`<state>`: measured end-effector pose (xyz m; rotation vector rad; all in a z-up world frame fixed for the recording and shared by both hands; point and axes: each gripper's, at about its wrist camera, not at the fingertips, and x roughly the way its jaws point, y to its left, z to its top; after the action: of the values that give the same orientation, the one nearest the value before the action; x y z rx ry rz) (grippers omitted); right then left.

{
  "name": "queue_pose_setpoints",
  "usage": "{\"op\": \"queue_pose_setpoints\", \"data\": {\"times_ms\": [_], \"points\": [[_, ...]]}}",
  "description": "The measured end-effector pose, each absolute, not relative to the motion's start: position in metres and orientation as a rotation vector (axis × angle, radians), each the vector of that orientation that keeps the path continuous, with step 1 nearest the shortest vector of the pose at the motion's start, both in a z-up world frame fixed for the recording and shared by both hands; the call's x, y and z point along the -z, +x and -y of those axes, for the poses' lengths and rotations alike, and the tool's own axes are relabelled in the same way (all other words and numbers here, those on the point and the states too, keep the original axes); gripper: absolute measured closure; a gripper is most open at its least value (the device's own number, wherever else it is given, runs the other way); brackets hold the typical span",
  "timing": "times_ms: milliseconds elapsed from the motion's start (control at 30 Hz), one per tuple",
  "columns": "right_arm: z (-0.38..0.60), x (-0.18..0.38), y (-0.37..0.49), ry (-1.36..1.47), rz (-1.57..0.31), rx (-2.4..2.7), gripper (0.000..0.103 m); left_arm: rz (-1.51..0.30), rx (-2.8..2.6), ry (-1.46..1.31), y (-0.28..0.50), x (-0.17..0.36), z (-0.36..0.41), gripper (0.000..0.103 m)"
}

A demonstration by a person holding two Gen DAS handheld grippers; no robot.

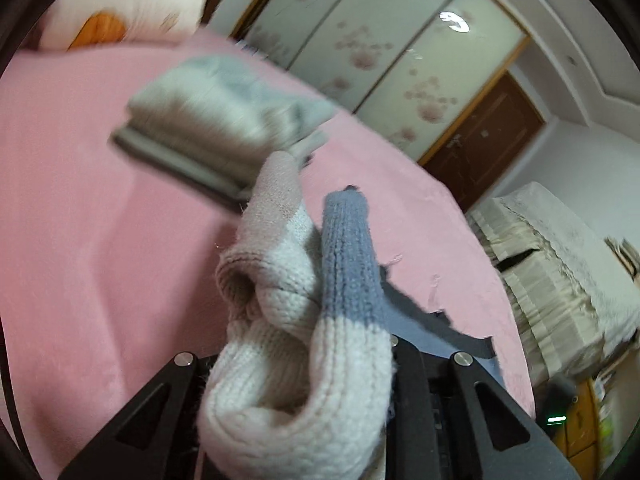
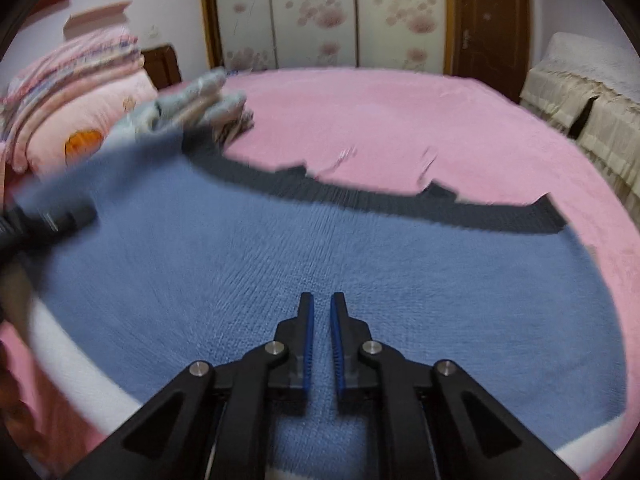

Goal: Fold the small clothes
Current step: 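Grasp one side edge of the folded sweater with the left gripper, then lift the side edge with the left gripper and fold it across the sweater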

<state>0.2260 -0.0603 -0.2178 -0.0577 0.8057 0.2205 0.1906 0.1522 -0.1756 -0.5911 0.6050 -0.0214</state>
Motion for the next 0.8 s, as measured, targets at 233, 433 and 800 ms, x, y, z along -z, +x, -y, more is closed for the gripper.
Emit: {"op": "queue_pose_setpoints", "data": {"times_ms": [233,433,800], "points": [[0.071,0.226,0.232,0.017,-0.831,-0.267,0.095,-0.547,0.113,-0.414,0.199,0.124,-0.087,0.085],[0.107,0.209,0.227,0.187,-0.839,-0.307,0.095,-0.55,0.201,-0.327,0.206,0.095,-0.025,0.084],[0.269,0.19,0.157,0.358,-0.749,-0.018,0.095,-0.683,0.407,-0.227,0.206,0.134,0.135,0.084]]}}
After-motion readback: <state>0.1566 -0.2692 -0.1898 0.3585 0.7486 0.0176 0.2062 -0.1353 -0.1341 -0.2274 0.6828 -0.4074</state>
